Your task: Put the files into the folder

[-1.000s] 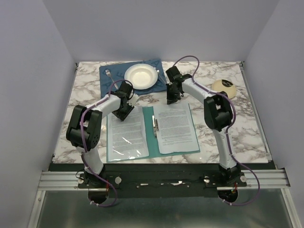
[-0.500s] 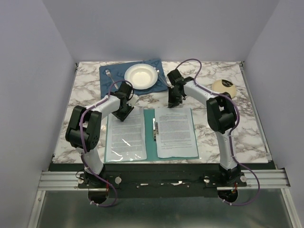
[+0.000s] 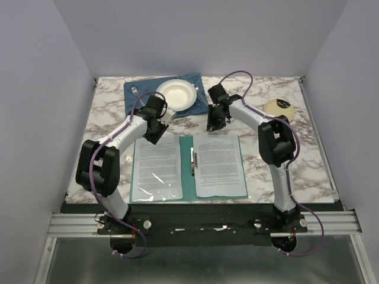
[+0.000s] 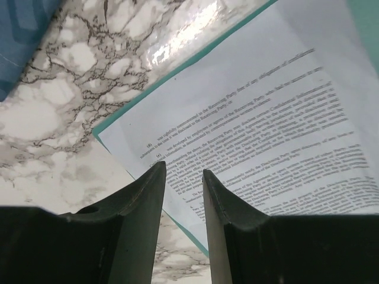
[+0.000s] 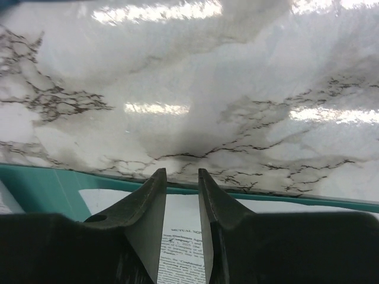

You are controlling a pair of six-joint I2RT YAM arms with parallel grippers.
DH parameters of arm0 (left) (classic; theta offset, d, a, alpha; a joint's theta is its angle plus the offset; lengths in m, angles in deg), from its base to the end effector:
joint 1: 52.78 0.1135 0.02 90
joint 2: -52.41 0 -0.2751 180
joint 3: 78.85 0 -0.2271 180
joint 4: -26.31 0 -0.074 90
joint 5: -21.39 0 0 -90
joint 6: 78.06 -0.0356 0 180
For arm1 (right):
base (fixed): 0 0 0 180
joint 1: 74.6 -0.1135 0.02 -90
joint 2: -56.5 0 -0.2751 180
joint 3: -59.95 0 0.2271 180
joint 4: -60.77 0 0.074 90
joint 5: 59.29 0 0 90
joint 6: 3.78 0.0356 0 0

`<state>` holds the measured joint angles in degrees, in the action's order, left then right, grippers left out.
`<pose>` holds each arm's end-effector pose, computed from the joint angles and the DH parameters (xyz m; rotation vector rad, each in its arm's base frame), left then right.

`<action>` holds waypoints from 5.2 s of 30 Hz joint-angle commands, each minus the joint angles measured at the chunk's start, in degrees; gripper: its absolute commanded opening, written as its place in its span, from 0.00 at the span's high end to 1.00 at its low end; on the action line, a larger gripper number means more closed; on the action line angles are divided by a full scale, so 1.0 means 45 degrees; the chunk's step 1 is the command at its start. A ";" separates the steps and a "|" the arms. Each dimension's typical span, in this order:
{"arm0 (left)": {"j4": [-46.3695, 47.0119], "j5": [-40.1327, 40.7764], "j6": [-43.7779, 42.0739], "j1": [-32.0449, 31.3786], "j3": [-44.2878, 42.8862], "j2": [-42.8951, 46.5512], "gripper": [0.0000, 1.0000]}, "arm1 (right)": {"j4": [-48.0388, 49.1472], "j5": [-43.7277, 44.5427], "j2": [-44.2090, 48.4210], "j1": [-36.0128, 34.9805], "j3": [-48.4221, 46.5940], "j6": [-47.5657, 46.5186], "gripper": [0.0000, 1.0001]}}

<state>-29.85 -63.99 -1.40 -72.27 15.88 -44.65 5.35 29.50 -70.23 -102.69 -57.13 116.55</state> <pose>0.3000 -0.1031 0.2386 0.7569 2.6459 0.0821 0.4007 0.2147 0.1965 0.0474 2.7536 0.3225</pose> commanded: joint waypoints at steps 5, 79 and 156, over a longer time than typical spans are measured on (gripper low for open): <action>-0.0339 -0.0403 0.0582 -0.1782 -0.0529 -0.0579 0.56 | 0.1272 -0.1370 -0.0098 -0.0084 -0.0182 0.0897 0.64; 0.0365 -0.0204 0.1051 -0.2174 0.1210 -0.1264 0.59 | 1.6605 -0.9125 0.4824 0.0150 1.1262 0.3437 0.38; -0.0124 -0.1379 0.0739 -0.0865 0.0584 -0.1381 0.58 | 1.5785 -0.9847 0.2402 -0.1139 0.9702 0.3222 0.45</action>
<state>-29.89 -72.93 2.75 -76.51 18.53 -51.32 73.53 -12.71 -60.18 -107.28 -14.01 129.99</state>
